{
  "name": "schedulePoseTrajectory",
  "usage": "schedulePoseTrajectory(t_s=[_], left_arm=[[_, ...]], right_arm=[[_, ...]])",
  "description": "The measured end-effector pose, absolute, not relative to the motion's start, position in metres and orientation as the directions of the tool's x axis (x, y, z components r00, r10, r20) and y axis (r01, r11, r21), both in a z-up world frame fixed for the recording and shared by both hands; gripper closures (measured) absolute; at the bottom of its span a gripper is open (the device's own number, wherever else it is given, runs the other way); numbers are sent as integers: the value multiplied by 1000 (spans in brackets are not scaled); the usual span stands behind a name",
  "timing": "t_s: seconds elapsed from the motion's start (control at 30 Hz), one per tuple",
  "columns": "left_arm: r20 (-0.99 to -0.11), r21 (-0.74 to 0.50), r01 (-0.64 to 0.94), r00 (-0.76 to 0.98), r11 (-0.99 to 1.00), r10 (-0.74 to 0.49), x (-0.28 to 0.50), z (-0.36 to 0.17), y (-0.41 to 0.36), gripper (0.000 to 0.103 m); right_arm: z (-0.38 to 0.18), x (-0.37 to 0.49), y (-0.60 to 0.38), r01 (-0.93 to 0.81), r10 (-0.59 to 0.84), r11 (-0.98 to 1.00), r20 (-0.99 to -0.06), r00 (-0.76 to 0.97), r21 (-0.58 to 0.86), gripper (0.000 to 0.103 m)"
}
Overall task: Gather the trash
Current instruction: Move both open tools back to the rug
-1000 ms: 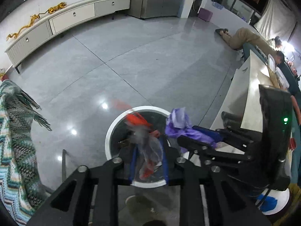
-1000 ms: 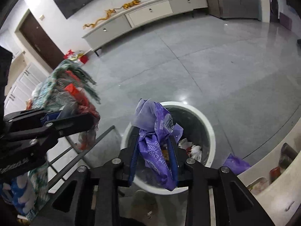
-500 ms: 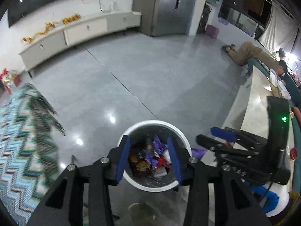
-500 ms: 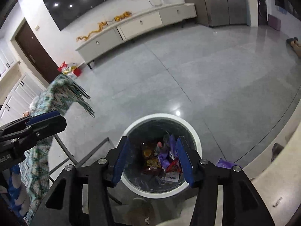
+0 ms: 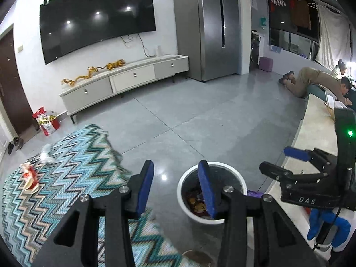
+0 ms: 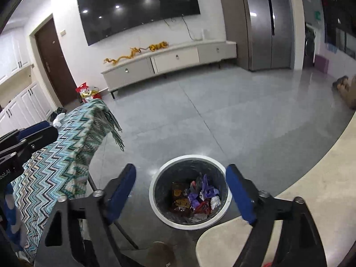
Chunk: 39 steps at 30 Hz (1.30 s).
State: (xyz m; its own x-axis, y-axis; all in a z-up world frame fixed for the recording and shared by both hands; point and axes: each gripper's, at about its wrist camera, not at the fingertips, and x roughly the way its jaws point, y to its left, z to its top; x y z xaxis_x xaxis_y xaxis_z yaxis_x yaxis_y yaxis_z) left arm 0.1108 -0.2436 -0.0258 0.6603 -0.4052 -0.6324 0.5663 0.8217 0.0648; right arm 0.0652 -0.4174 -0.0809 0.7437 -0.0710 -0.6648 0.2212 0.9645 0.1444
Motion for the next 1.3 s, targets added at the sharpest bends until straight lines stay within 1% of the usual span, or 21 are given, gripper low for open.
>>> schedulePoseTrajectory(t_s=[0.13,0.17,0.2,0.27,0.57,0.83,1.13,1.3], left_arm=[[-608,84,536,695,840,-383,93,-15,-219,63],[-600,88,527,705,845,-377,89,-13,-213,61],[-594,88,519,713,850,-373,85,-11,-207,56],[-579,77,502,726,862,-371,79,-7,-193,51],[-523,48,445,774,894,-357,57,10,-140,46],[-446,15,382,830,924,-336,41,19,-89,46],[-392,-37,335,862,942,-322,32,24,-27,46],[-406,-54,314,860,948,-308,37,20,-1,46]], right_arm=[[-67,55,-400,199,-80,973,-638,766,117,9],[-64,52,-395,194,-84,975,-631,771,108,7],[-61,51,-391,190,-87,977,-625,776,100,6],[-55,46,-381,185,-95,979,-610,787,86,0],[-25,24,-345,164,-113,985,-541,833,46,0],[5,15,-301,136,-134,990,-495,859,-32,0],[16,21,-258,99,-117,993,-497,860,-62,0],[20,31,-232,59,-90,995,-506,858,-76,0]])
